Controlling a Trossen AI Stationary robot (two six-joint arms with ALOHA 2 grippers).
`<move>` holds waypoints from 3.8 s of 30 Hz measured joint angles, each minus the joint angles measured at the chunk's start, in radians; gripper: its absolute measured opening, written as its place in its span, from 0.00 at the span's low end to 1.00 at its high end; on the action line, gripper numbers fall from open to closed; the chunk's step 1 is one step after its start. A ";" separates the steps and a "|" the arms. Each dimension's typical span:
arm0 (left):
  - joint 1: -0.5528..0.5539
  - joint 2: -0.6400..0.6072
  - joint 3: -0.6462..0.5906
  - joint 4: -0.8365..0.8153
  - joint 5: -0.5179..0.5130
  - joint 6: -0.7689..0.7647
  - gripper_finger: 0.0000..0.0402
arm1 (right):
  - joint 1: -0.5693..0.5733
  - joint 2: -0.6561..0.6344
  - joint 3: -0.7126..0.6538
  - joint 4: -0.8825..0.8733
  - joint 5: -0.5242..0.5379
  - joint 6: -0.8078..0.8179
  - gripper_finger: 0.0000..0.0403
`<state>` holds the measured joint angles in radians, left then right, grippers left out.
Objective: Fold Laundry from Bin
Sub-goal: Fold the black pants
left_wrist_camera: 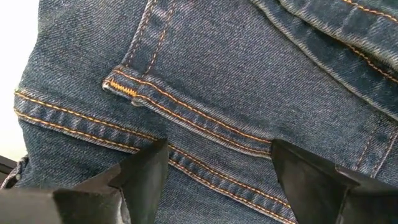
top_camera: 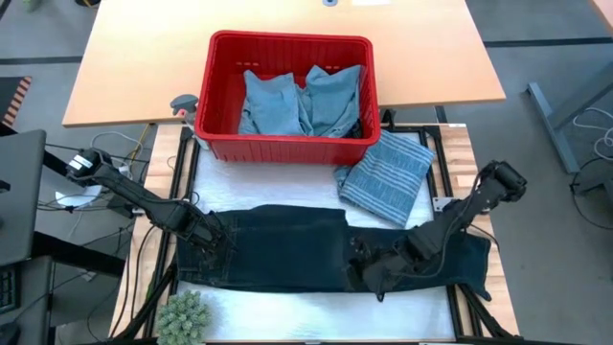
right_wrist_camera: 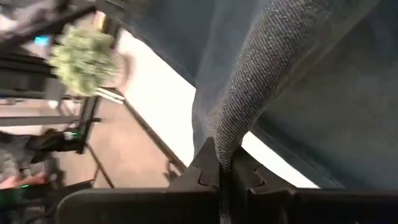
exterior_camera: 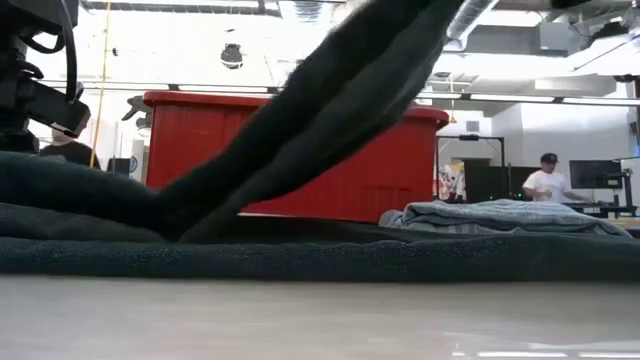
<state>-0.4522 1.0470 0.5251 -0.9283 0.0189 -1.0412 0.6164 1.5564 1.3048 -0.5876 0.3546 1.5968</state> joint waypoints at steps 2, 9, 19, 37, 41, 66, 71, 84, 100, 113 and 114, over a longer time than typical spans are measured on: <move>0.000 0.000 0.000 -0.001 0.000 0.000 0.68 | 0.037 0.008 -0.005 -0.085 -0.003 0.082 0.06; 0.000 0.000 -0.012 0.010 -0.003 -0.009 0.68 | 0.093 0.117 -0.022 -0.274 -0.169 0.308 0.06; 0.000 0.000 -0.013 0.000 0.003 -0.029 0.68 | 0.080 0.263 -0.020 0.017 -0.292 0.127 0.13; 0.000 0.000 -0.013 -0.010 0.003 -0.021 0.68 | 0.076 0.173 -0.020 -0.378 -0.266 0.152 0.39; 0.000 0.000 -0.013 -0.027 0.002 -0.021 0.68 | 0.081 0.095 -0.019 -0.443 -0.049 0.231 0.36; 0.000 0.000 -0.013 -0.025 -0.010 -0.003 0.68 | -0.178 0.231 -0.028 -0.538 -0.089 0.174 0.62; 0.000 0.000 -0.013 -0.023 -0.025 0.005 0.68 | -0.189 0.231 -0.108 -0.425 -0.101 0.181 0.62; 0.000 0.000 -0.013 -0.024 -0.043 0.011 0.68 | -0.205 0.231 -0.171 -0.284 -0.121 0.174 0.25; 0.000 0.000 -0.011 -0.016 -0.076 0.021 0.68 | -0.234 0.231 -0.064 -0.521 -0.027 0.153 0.06; -0.003 -0.017 0.111 -0.080 -0.126 0.054 0.68 | -0.279 0.224 -0.133 -0.464 -0.048 0.082 0.18; -0.003 -0.018 0.114 -0.091 -0.125 0.053 0.68 | -0.276 0.216 -0.126 -0.478 -0.047 0.058 0.21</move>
<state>-0.4557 1.0286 0.6387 -1.0191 -0.1061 -0.9884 0.3404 1.7723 1.1788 -1.0654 0.3076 1.6543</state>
